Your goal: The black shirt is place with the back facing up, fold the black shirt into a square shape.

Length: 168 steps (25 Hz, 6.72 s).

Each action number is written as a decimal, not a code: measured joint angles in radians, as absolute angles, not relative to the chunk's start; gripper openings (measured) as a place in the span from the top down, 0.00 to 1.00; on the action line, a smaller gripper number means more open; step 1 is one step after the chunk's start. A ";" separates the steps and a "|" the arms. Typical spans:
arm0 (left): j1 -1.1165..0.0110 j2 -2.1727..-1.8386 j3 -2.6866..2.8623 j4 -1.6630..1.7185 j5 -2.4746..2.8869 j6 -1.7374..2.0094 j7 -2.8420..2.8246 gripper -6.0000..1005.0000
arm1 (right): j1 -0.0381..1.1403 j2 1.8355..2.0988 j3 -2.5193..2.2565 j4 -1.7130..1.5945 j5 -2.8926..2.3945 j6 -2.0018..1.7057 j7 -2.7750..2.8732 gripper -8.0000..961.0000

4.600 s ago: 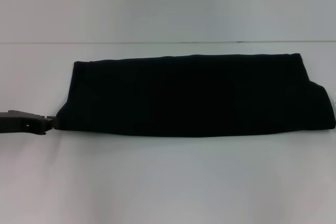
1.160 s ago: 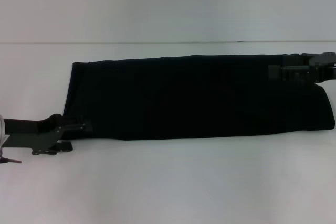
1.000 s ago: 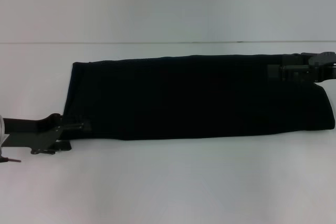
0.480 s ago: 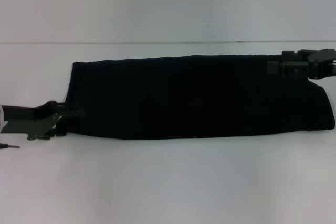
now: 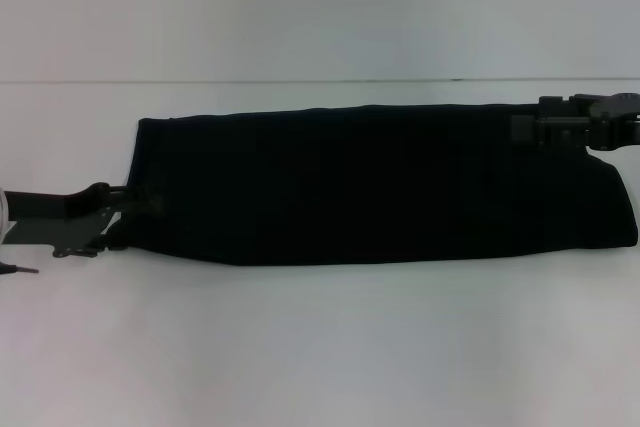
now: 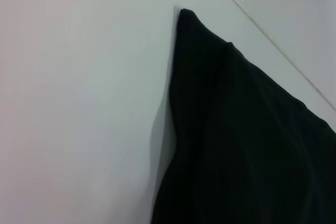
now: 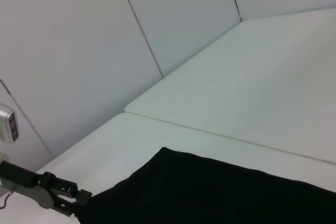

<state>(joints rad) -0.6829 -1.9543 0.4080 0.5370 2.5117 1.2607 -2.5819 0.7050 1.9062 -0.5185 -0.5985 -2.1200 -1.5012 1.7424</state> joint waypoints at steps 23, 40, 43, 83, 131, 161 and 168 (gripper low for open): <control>-0.696 -1.950 0.418 0.538 2.516 1.243 -2.511 0.53 | 0.710 1.906 -0.519 -0.598 -2.120 -1.498 1.742 0.04; -0.644 -1.954 0.409 0.596 2.527 1.253 -2.451 0.96 | 0.720 1.951 -0.518 -0.593 -2.105 -1.452 1.764 0.05; -0.601 -1.953 0.387 0.652 2.526 1.277 -2.425 0.96 | 0.737 1.968 -0.521 -0.586 -2.105 -1.426 1.776 0.05; -0.889 -2.176 0.390 -0.069 1.883 1.243 -1.603 0.79 | 0.606 1.877 -0.528 -0.586 -2.012 -1.492 1.737 0.05; -0.658 -2.085 0.344 0.396 1.897 1.167 -1.670 0.11 | 0.883 2.082 -0.587 -0.271 -2.117 -0.825 2.136 0.05; -0.660 -2.075 0.344 0.422 2.021 1.107 -1.822 0.13 | 0.732 1.910 -0.598 -0.344 -1.888 -1.130 2.032 0.05; -0.695 -2.066 0.362 0.435 2.181 1.091 -2.007 0.14 | 0.659 1.889 -0.602 -0.438 -1.948 -1.303 2.071 0.05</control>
